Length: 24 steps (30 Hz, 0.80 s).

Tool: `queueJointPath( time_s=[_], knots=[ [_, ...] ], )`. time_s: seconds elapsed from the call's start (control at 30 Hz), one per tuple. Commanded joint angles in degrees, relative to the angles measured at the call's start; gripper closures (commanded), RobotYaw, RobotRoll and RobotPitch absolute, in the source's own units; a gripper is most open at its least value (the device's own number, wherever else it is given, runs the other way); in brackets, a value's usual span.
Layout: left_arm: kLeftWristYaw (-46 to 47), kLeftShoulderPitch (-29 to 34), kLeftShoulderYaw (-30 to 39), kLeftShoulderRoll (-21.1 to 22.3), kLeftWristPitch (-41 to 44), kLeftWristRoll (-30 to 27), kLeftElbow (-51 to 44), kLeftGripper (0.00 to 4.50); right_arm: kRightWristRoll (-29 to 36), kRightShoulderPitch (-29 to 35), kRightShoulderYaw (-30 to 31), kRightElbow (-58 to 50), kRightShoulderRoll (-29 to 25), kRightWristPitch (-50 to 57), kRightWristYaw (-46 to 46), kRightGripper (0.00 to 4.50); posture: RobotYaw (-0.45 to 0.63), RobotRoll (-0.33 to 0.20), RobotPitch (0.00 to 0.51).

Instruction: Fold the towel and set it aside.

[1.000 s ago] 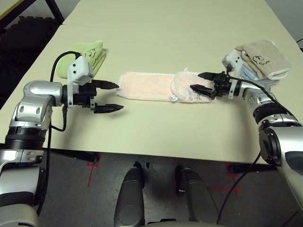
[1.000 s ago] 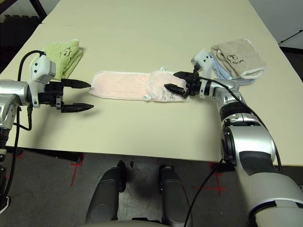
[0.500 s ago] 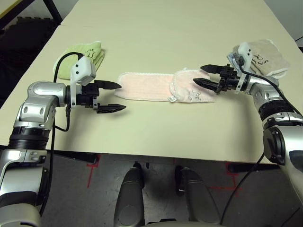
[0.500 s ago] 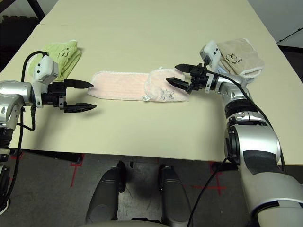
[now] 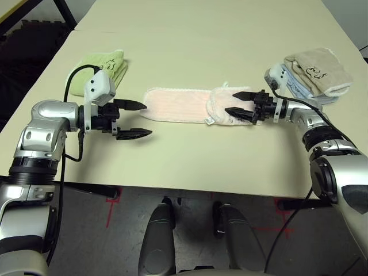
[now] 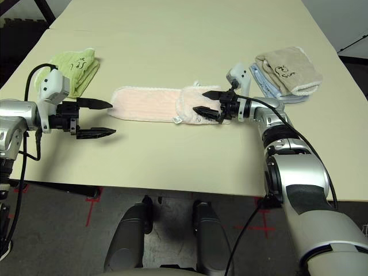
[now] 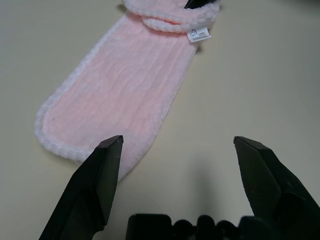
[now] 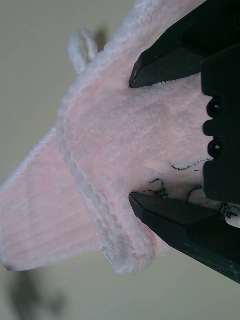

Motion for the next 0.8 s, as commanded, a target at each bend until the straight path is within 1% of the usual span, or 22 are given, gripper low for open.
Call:
queueJointPath(
  time_s=[0.03,0.13,0.3,0.4,0.6,0.7,0.8],
  knots=[
    [-0.05,1.25,0.29,0.39,0.48,-0.39,-1.51,0.0,-0.77,0.38,0.22,0.94,-0.72,0.18,-0.25,0.04,0.09,0.0,0.196],
    [0.1,1.27,0.2,0.1,0.29,-0.28,-1.31,0.0,0.21,0.22,-0.75,0.39,-1.4,-0.36,0.23,0.04,0.08,0.0,0.198],
    [0.61,0.93,0.37,-0.84,0.24,-0.64,-0.79,0.0,4.98,-0.51,-4.93,-2.55,-3.03,-0.35,3.47,0.04,0.07,0.0,0.198],
    [1.06,1.21,0.83,-1.58,0.55,-1.28,-0.94,0.0,7.32,0.42,-6.39,-5.83,-4.7,1.07,5.53,0.04,0.06,0.0,0.191],
    [2.11,0.82,1.16,-2.32,2.27,-2.08,-1.0,0.0,11.71,6.95,-7.0,-18.15,-7.73,6.76,8.78,0.04,0.05,0.0,0.187],
    [2.18,0.57,1.53,-1.95,3.52,-2.56,-0.77,0.0,13.56,12.45,-7.29,-26.21,-10.41,9.92,9.48,0.04,0.03,0.0,0.19],
    [2.77,0.12,2.41,-2.3,4.64,-3.21,0.25,0.0,15.31,16.77,-7.81,-31.86,-12.52,11.0,9.87,0.04,0.03,0.0,0.189]
  ],
)
